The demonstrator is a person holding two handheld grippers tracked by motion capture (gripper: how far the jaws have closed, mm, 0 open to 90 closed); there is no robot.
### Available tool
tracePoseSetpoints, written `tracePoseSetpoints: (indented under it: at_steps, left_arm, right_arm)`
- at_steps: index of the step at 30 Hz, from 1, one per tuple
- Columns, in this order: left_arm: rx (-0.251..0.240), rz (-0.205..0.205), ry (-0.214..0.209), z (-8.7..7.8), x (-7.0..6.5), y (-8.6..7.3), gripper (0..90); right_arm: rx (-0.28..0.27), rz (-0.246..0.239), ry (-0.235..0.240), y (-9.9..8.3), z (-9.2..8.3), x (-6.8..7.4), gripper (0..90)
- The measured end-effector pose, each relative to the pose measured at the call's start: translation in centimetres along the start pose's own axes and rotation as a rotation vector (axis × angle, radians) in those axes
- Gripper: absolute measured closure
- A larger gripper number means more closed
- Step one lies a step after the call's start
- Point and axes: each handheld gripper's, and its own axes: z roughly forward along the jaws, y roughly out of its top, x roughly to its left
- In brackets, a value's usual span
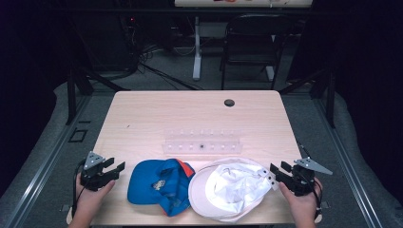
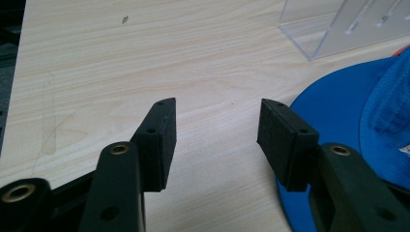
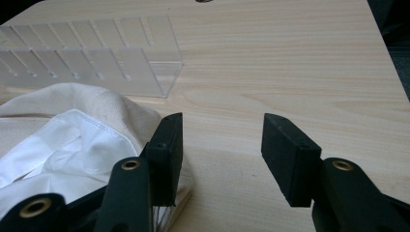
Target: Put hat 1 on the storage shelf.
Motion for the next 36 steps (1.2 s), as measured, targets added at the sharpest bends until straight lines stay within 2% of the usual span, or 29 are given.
tracePoseSetpoints:
  at_steps: [2,6,8,11,13,16,18,19,22,23,27,28,29,31,35,36]
  left_arm:
    - [0.001,-0.002,0.006,0.0,-0.1,0.0,49.3]
    - [0.005,-0.002,0.017,-0.2,-0.3,0.0,49.2]
    - [-0.006,-0.005,0.023,-0.3,-0.4,0.1,49.0]
    - [-0.012,0.004,0.023,-0.4,-0.6,0.2,47.8]
    - [-0.013,0.011,0.019,-0.5,-0.8,0.1,47.1]
    - [-0.013,0.012,-0.005,-0.8,-0.9,0.1,47.0]
    - [-0.017,0.008,-0.015,-1.0,-0.9,0.2,46.4]
    - [-0.020,-0.004,-0.032,-1.1,-0.9,0.2,46.1]
    - [-0.017,-0.011,-0.036,-1.1,-0.9,0.3,46.1]
    - [-0.014,-0.014,-0.030,-1.1,-0.9,0.2,46.5]
    - [-0.009,-0.016,-0.029,-1.0,-0.8,0.2,48.6]
    - [-0.008,-0.020,-0.031,-1.0,-0.8,0.1,49.8]
    - [-0.008,-0.020,-0.031,-1.0,-0.8,0.1,50.6]
    - [0.000,-0.017,-0.024,-1.0,-0.8,0.2,51.4]
    - [0.006,-0.017,-0.023,-1.1,-0.8,0.2,51.6]
    - [0.010,-0.017,-0.023,-1.1,-0.8,0.2,52.0]
  right_arm:
    - [0.017,0.004,-0.001,0.1,0.2,0.0,47.3]
    - [0.015,0.027,0.001,0.2,0.2,0.2,43.2]
    - [0.012,0.014,-0.011,0.3,0.0,0.4,43.0]
    - [-0.006,-0.022,-0.025,0.5,-0.5,0.9,47.3]
    - [-0.009,-0.007,0.006,0.7,-0.8,1.1,48.6]
    - [0.044,0.048,0.064,1.0,-1.0,1.3,50.5]
    - [0.060,0.055,0.081,1.1,-1.1,1.5,50.7]
    - [0.076,0.029,0.072,1.5,-1.5,2.3,51.6]
    - [0.084,0.009,0.060,2.0,-1.7,2.8,51.8]
    - [0.124,0.014,0.073,2.8,-1.8,3.2,51.8]
    - [0.146,0.034,0.101,3.5,-1.9,3.6,52.0]
    - [0.181,0.045,0.120,4.1,-1.9,3.6,52.2]
    - [0.181,0.045,0.120,4.1,-1.9,3.6,52.2]
    - [0.236,0.065,0.133,4.8,-2.0,3.6,53.6]
    - [0.303,0.081,0.126,5.8,-2.2,3.5,55.4]
    - [0.326,0.050,0.107,6.1,-2.3,3.6,55.5]
